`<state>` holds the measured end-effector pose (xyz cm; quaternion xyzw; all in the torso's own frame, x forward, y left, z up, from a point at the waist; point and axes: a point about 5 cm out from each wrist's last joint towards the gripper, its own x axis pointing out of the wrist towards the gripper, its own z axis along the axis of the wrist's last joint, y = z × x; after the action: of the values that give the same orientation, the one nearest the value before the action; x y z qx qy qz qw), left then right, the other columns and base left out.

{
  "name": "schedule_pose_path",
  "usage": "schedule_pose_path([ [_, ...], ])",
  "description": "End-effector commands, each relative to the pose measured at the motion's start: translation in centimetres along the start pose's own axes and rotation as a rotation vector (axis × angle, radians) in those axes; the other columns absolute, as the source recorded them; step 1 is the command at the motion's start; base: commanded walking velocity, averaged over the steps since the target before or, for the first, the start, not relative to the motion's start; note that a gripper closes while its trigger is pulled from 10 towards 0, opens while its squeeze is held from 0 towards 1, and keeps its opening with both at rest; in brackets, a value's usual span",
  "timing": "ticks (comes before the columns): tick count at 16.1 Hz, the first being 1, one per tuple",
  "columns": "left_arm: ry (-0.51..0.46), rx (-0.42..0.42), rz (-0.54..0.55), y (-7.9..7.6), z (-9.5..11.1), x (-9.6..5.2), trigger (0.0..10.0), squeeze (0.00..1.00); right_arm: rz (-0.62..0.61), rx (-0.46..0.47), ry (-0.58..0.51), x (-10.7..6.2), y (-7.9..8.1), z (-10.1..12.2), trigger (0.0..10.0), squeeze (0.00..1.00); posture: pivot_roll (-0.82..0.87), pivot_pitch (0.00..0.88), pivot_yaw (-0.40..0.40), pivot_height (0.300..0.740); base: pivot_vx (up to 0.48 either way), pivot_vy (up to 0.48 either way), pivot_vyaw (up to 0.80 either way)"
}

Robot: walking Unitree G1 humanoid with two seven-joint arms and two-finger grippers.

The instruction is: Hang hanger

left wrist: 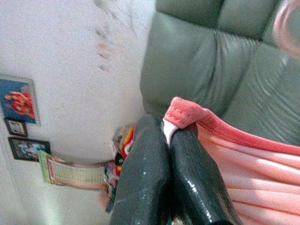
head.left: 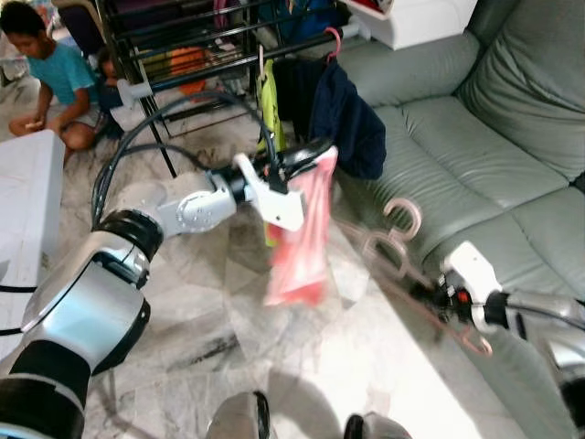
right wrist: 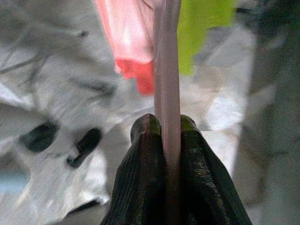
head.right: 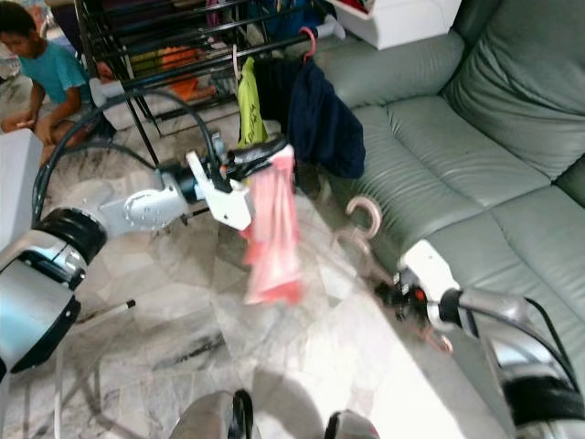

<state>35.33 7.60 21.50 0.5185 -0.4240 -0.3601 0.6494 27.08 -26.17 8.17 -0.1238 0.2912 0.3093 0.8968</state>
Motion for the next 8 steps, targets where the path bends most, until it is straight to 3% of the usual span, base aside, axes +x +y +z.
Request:
schedule_pose_path([
  [1, -0.026, -0.013, 0.036, 0.9, 0.3, 0.1, 10.0, 0.00, -0.121, 0.025, -0.046, 0.0, -1.4, 0.7, 10.0, 0.00, -0.06, 0.079, 0.093, 0.740, 0.000, 0.000, 0.00],
  [4, -0.028, -0.059, 0.103, 0.8, 0.8, 0.1, 10.0, 0.00, -0.252, 0.170, -0.145, 0.7, -2.5, 1.8, 10.0, 0.00, -0.06, 0.079, 0.090, 0.740, 0.000, 0.000, 0.00],
  [8, -0.096, -0.180, 0.194, -0.5, 3.5, 1.5, 10.0, 0.00, -0.519, 0.370, -0.332, 1.8, -4.0, 4.6, 10.0, 0.00, -0.06, 0.092, 0.074, 0.740, 0.000, 0.000, 0.00],
])
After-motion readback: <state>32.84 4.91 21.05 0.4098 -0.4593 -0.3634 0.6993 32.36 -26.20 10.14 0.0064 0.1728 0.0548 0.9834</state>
